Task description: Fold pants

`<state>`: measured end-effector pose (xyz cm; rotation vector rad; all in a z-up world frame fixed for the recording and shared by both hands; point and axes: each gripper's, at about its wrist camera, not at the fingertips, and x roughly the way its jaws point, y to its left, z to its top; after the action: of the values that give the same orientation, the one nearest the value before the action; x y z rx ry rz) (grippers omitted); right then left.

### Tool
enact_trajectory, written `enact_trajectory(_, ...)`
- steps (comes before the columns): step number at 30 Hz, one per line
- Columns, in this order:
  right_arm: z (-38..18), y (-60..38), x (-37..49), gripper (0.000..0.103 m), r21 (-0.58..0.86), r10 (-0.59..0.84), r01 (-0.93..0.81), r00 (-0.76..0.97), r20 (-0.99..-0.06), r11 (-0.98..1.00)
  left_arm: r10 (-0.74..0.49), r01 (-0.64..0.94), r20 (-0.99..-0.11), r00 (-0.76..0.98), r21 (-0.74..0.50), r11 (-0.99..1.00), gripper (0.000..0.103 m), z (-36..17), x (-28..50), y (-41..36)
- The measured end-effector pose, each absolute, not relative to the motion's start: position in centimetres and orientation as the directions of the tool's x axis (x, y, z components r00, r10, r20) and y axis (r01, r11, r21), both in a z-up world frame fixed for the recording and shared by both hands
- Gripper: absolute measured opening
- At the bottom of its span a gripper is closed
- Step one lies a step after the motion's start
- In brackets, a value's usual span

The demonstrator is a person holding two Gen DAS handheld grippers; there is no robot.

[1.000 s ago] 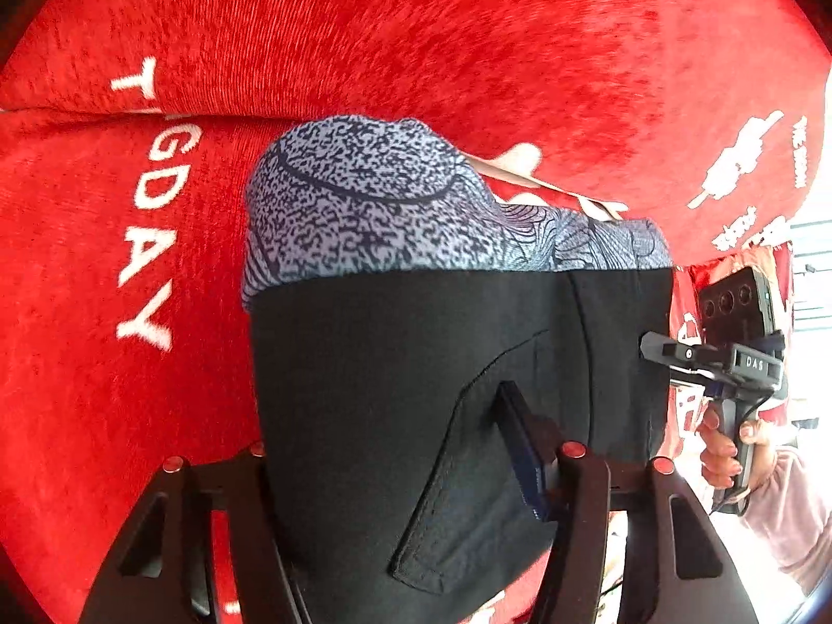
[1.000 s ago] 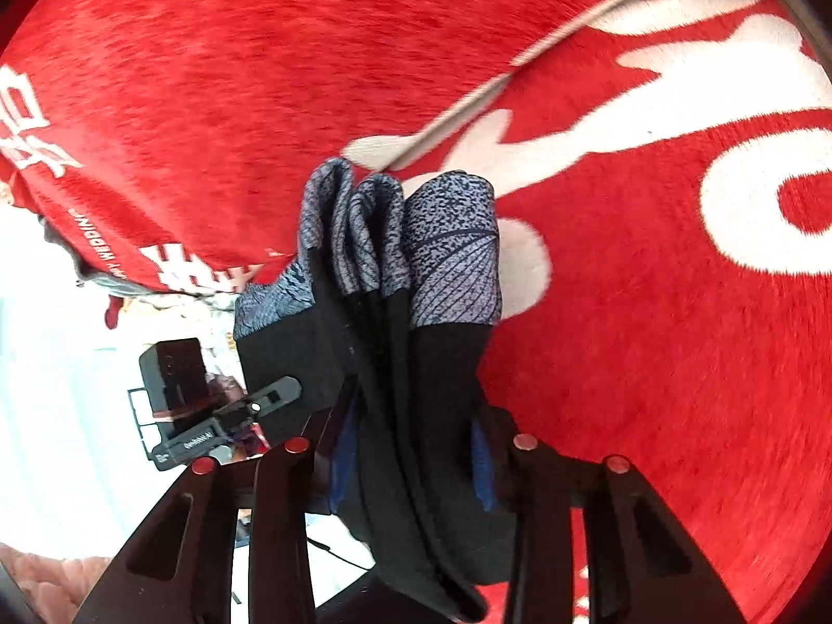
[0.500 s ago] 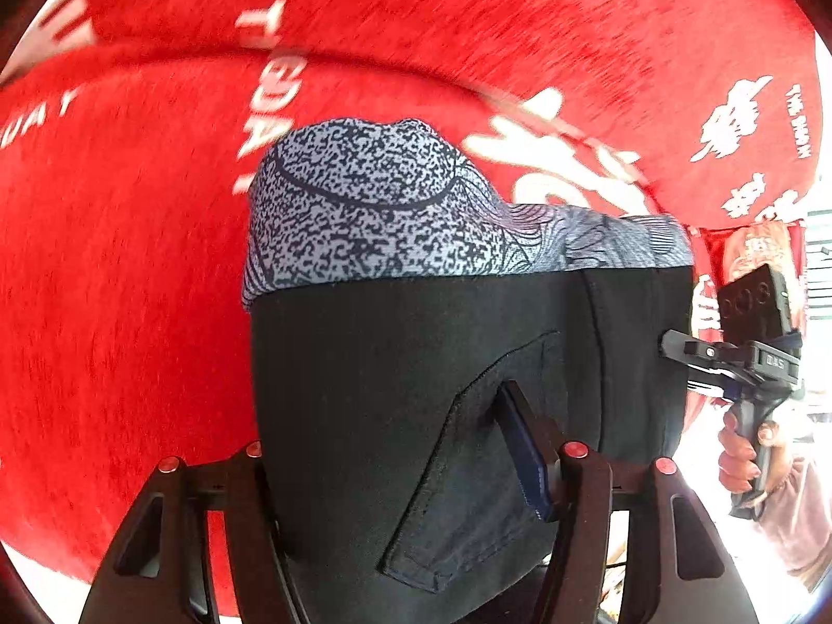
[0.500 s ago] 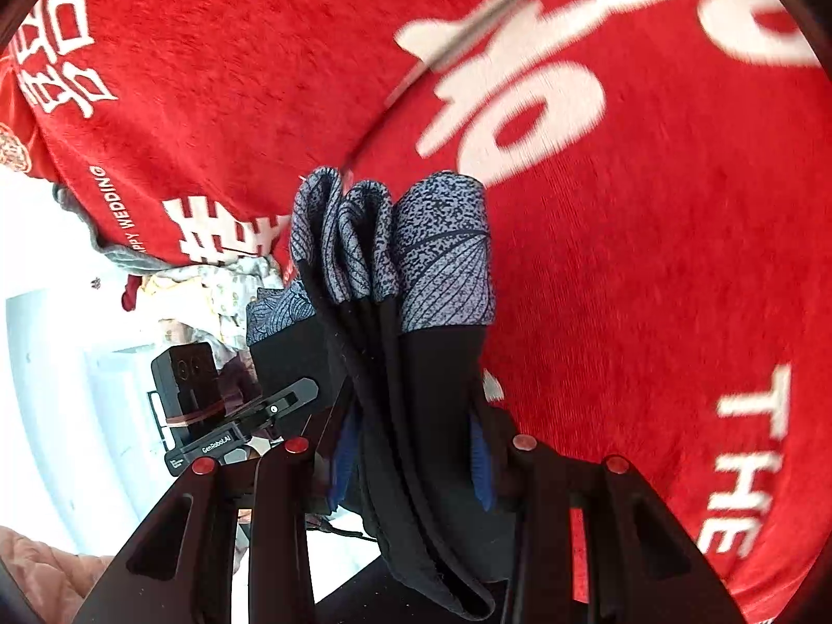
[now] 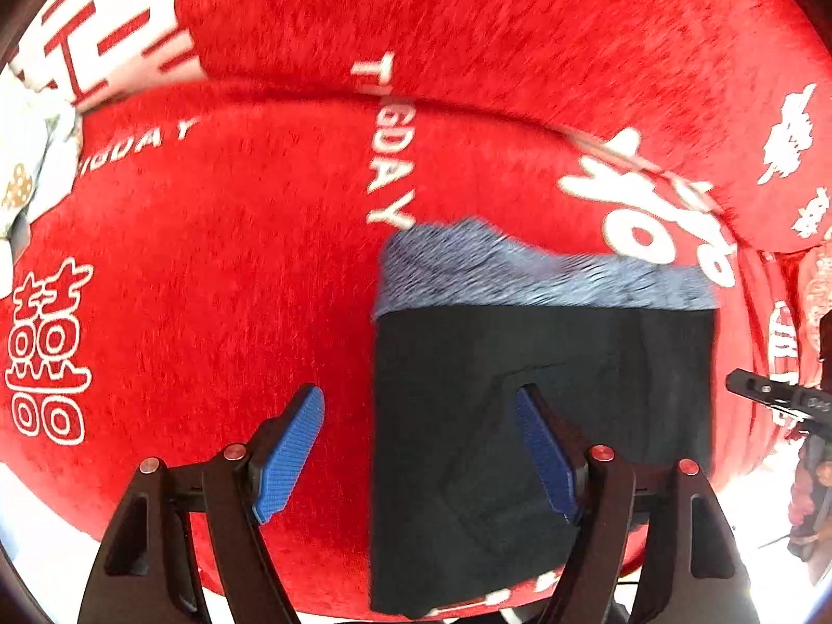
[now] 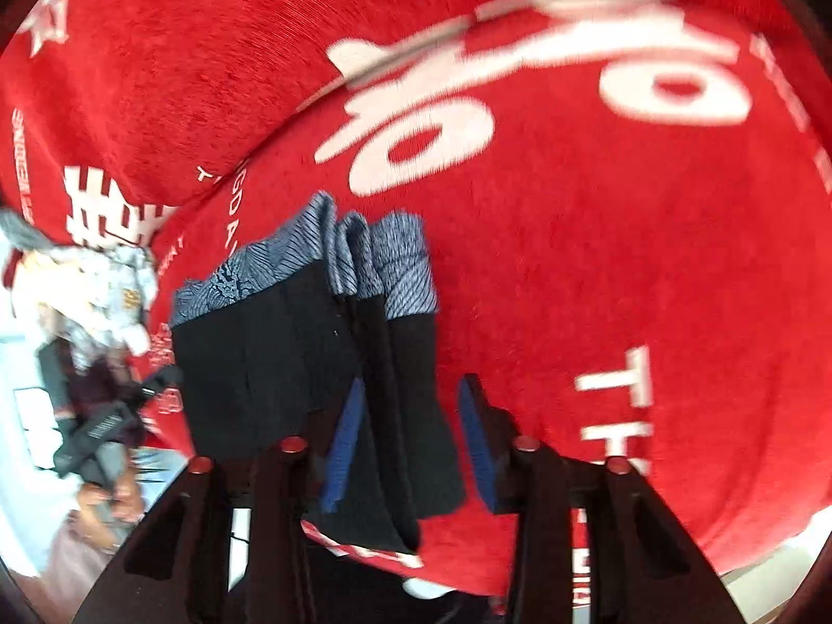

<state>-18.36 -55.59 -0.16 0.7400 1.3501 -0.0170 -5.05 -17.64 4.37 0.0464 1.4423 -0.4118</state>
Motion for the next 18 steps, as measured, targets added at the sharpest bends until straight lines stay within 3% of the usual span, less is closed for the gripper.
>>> enact_trajectory(5, 2.5, -54.5, -18.3, 0.028, 0.472, 0.371, 0.338, 0.323, -0.871, 0.814, -0.334, 0.392, -0.941, 0.051, -0.289, 0.873, 0.077, 5.2, -5.8, -21.3)
enact_trajectory(11, -0.1, -51.4, -15.9, 0.028, 0.457, 0.389, 0.318, 0.256, -0.885, 0.83, -0.291, 0.369, -0.956, 0.04, -0.256, 0.893, 0.077, 1.2, -5.4, -23.0)
enact_trajectory(15, -2.2, -51.6, -15.4, 0.025, 0.389, 0.328, 0.334, 0.224, -0.918, 0.859, -0.266, 0.398, -0.963, 0.051, -0.225, 0.889, 0.077, 0.9, -5.5, -22.6)
enact_trajectory(18, -2.5, -52.5, -15.7, 0.025, 0.429, 0.364, 0.37, 0.235, -0.901, 0.824, -0.237, 0.41, -0.97, 0.059, -0.193, 0.891, 0.077, 1.3, -5.9, -22.7)
